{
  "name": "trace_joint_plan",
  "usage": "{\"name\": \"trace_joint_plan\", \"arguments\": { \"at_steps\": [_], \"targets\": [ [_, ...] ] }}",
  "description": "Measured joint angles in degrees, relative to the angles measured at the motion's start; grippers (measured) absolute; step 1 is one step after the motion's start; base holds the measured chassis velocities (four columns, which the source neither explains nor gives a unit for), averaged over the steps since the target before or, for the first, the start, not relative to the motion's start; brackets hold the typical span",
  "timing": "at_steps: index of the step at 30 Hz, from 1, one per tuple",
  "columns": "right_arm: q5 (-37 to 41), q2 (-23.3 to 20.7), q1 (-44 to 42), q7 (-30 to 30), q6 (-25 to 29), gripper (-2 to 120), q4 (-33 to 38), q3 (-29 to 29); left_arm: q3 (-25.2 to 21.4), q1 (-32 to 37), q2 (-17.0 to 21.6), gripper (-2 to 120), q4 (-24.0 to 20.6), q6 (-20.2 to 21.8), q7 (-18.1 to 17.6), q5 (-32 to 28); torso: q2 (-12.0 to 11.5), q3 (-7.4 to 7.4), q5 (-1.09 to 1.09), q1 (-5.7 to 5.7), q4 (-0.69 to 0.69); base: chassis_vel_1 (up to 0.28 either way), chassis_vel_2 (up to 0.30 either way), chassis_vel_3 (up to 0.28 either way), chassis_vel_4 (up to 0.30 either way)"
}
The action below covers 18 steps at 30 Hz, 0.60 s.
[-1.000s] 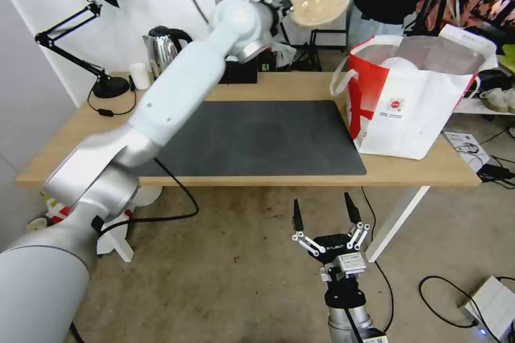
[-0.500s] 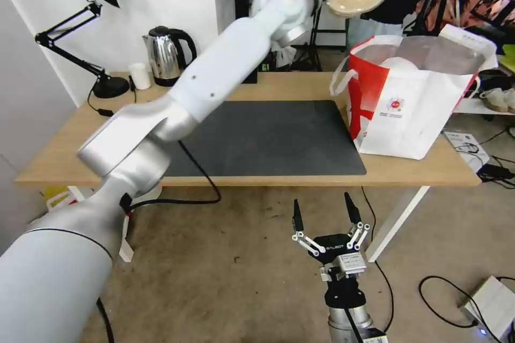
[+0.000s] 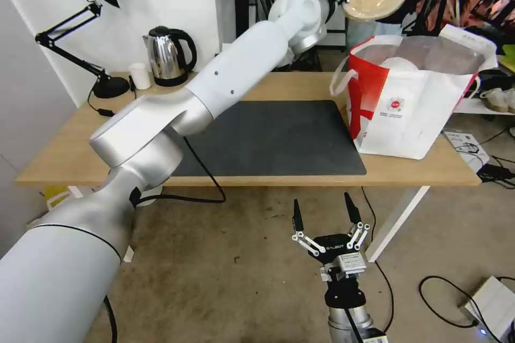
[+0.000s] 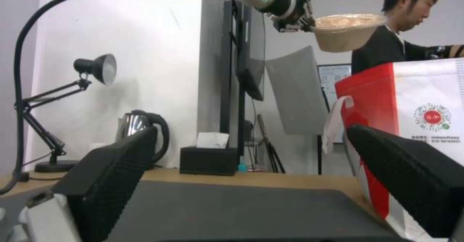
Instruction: Pick up the trash from the table and place it into the takeout bag.
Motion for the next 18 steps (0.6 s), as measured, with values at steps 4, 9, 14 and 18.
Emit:
{"name": "trace_joint_plan", "arguments": {
  "at_steps": [4, 9, 14, 18],
  "targets": [
    [0.0, 0.0, 0.0, 0.0, 0.0, 100, 0.0, 0.0, 1.6, 0.5, 0.0, 0, 0.3, -0.7, 4.1, -0.5, 0.0, 0.0, 0.0, 0.0, -0.01, 0.0, 0.0, 0.0, 0.0],
    [0.0, 0.0, 0.0, 0.0, 0.0, 100, 0.0, 0.0, 3.2, 0.9, 0.0, 0, 0.7, -1.4, 7.2, -0.8, 0.0, 0.0, 0.0, 0.0, -0.01, 0.0, 0.0, 0.0, 0.0],
    [0.0, 0.0, 0.0, 0.0, 0.0, 100, 0.0, 0.0, 3.8, 1.1, 0.1, 0, 0.8, -1.5, 10.3, -1.2, 0.0, 0.0, 0.0, 0.0, -0.01, 0.0, 0.0, 0.0, 0.0],
    [0.0, 0.0, 0.0, 0.0, 0.0, 100, 0.0, 0.0, 4.6, 1.3, 0.1, 0, 1.3, -1.5, 12.8, -1.5, 0.0, 0.0, 0.0, 0.0, -0.01, 0.0, 0.0, 0.0, 0.0]
  ]
}}
